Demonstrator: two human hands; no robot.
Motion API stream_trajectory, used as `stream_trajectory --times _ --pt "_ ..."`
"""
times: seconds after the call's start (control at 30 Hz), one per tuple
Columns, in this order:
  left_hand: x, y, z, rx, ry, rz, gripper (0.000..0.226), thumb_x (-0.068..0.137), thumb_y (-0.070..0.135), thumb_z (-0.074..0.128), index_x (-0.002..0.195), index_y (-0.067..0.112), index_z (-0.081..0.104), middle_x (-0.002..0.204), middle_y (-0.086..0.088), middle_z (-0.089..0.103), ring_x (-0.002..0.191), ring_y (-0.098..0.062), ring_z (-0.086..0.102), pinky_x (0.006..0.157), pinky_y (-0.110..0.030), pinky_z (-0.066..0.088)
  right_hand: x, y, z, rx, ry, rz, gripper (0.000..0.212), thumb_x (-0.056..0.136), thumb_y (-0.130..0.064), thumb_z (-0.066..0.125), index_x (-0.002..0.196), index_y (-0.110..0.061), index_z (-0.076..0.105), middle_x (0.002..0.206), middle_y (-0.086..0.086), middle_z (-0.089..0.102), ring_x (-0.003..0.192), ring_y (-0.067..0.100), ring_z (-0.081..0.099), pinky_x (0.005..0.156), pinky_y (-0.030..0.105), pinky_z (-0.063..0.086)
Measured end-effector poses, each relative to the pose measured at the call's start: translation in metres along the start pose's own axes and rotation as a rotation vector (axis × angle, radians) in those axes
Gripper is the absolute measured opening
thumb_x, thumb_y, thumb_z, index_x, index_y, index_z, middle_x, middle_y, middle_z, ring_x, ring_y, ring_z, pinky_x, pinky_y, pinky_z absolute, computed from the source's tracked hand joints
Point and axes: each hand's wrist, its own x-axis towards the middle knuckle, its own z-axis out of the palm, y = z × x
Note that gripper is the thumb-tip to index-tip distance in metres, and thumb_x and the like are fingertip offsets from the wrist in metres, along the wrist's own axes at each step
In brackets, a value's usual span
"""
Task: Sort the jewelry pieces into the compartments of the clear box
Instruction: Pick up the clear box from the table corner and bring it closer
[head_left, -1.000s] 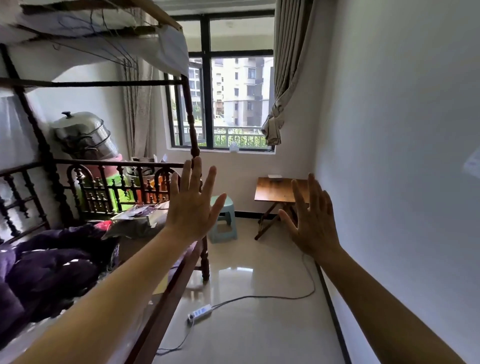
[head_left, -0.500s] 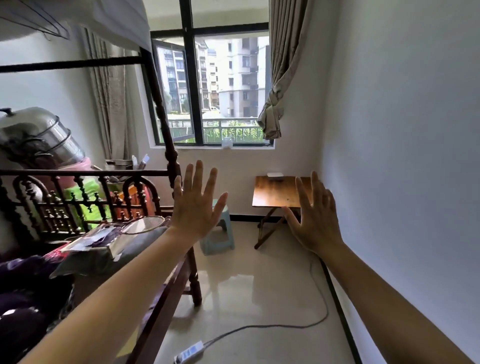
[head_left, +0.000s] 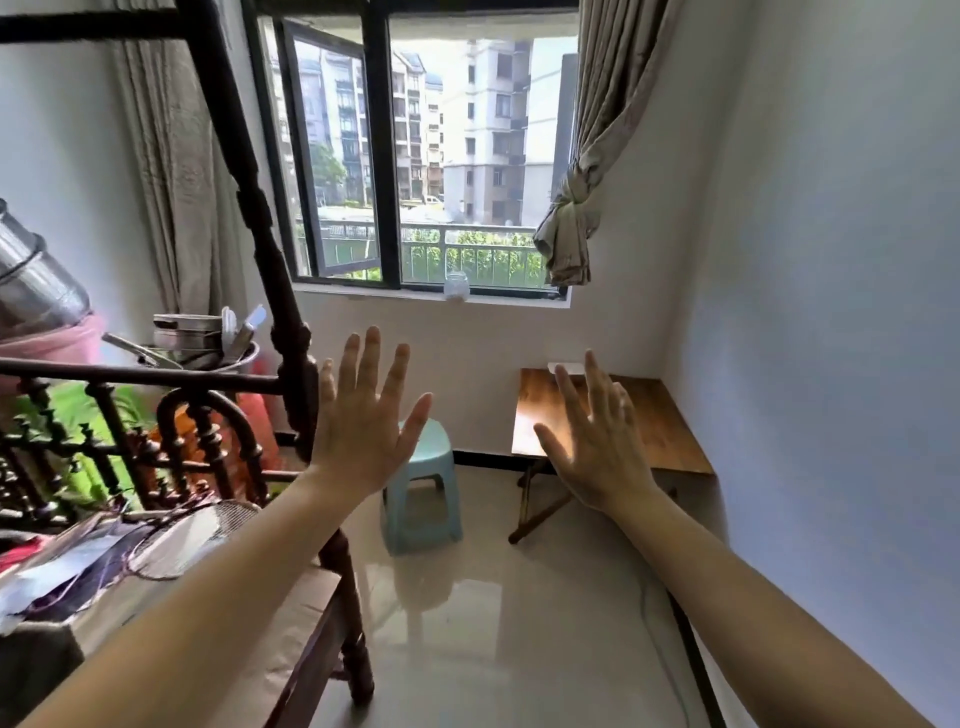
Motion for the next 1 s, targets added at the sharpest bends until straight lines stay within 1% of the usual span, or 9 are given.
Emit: stream_trajectory --times 0.13,0.23,0.37,0.47,0.57,0.67,0.77,0.93,1.0 --pt "0.081 -0.032 0.076 -0.039 -0.021 0.014 0.077 0.094 0.064 0.009 0.158 0.021 0.008 0.165 -0.014 -0.005 0.152 -0.033 -0.003 0.119 -0.055 -0.001 0.081 0.031 0.069 -0.008 -0.028 0.056 0.081 0.1 -0.057 0.045 0.162 -0.023 0.006 0.168 0.012 -0.013 0.155 0.034 0.004 0.121 0.057 0.016" --pt "0.152 -0.049 0.123 -0.059 -0.055 0.03 0.077 0.094 0.063 0.009 0.158 0.02 0.012 0.166 -0.015 -0.002 0.152 -0.035 -0.001 0.119 -0.057 0.003 0.141 0.058 0.107 -0.032 -0.043 0.085 0.079 0.1 -0.061 0.038 0.162 -0.025 0.002 0.168 0.011 -0.017 0.154 0.036 0.008 0.122 0.057 0.015" --pt "0.239 -0.055 0.187 -0.08 -0.107 0.037 0.073 0.097 0.061 0.015 0.158 0.02 0.011 0.165 -0.014 -0.004 0.152 -0.034 -0.002 0.12 -0.057 0.004 0.206 0.095 0.15 -0.03 -0.034 0.159 0.078 0.098 -0.062 0.034 0.161 -0.026 0.005 0.169 0.014 -0.009 0.153 0.038 0.015 0.119 0.056 0.018" --pt "0.292 -0.054 0.243 -0.067 -0.139 0.071 0.073 0.098 0.061 0.012 0.158 0.021 0.006 0.165 -0.014 -0.008 0.152 -0.034 -0.005 0.12 -0.057 0.003 0.248 0.128 0.189 -0.029 -0.034 0.183 0.077 0.098 -0.062 0.031 0.161 -0.024 0.01 0.169 0.015 -0.005 0.152 0.038 0.019 0.119 0.058 0.021" --pt "0.342 -0.05 0.306 -0.055 -0.157 0.099 0.075 0.096 0.061 0.013 0.158 0.02 0.008 0.165 -0.015 -0.007 0.152 -0.034 -0.004 0.12 -0.057 0.003 0.293 0.169 0.24 -0.012 -0.021 0.239 0.076 0.098 -0.061 0.033 0.161 -0.025 0.012 0.169 0.014 -0.005 0.153 0.037 0.016 0.12 0.057 0.018" --pt "0.394 -0.04 0.373 -0.057 -0.173 0.112 0.074 0.097 0.06 0.017 0.158 0.019 0.011 0.165 -0.015 -0.004 0.152 -0.035 -0.004 0.12 -0.057 0.002 0.338 0.218 0.301 0.006 -0.023 0.247 0.076 0.099 -0.059 0.036 0.161 -0.027 0.008 0.169 0.012 -0.006 0.154 0.035 0.011 0.121 0.056 0.015" --pt "0.459 -0.027 0.435 -0.039 -0.191 0.122 0.077 0.094 0.063 0.009 0.158 0.02 0.009 0.165 -0.014 -0.007 0.152 -0.033 -0.007 0.12 -0.055 -0.001 0.395 0.272 0.357 0.037 -0.059 0.263 0.075 0.101 -0.058 0.037 0.161 -0.027 0.005 0.169 0.011 -0.008 0.155 0.032 0.006 0.122 0.052 0.01" --pt "0.57 -0.004 0.513 -0.029 -0.211 0.147 0.075 0.096 0.063 0.013 0.158 0.02 0.013 0.166 -0.014 0.0 0.152 -0.033 -0.002 0.12 -0.056 0.003 0.501 0.352 0.413 0.084 -0.098 0.289 0.066 0.101 -0.048 0.047 0.156 -0.017 0.029 0.167 0.017 0.011 0.151 0.036 0.022 0.121 0.053 0.019" --pt "0.604 0.002 0.539 -0.054 -0.217 0.151 0.074 0.097 0.063 0.015 0.157 0.02 0.017 0.166 -0.015 0.004 0.152 -0.033 0.002 0.12 -0.056 0.004 0.533 0.374 0.43 0.109 -0.092 0.306 0.063 0.101 -0.045 0.05 0.154 -0.016 0.034 0.166 0.019 0.015 0.149 0.038 0.026 0.12 0.053 0.023"
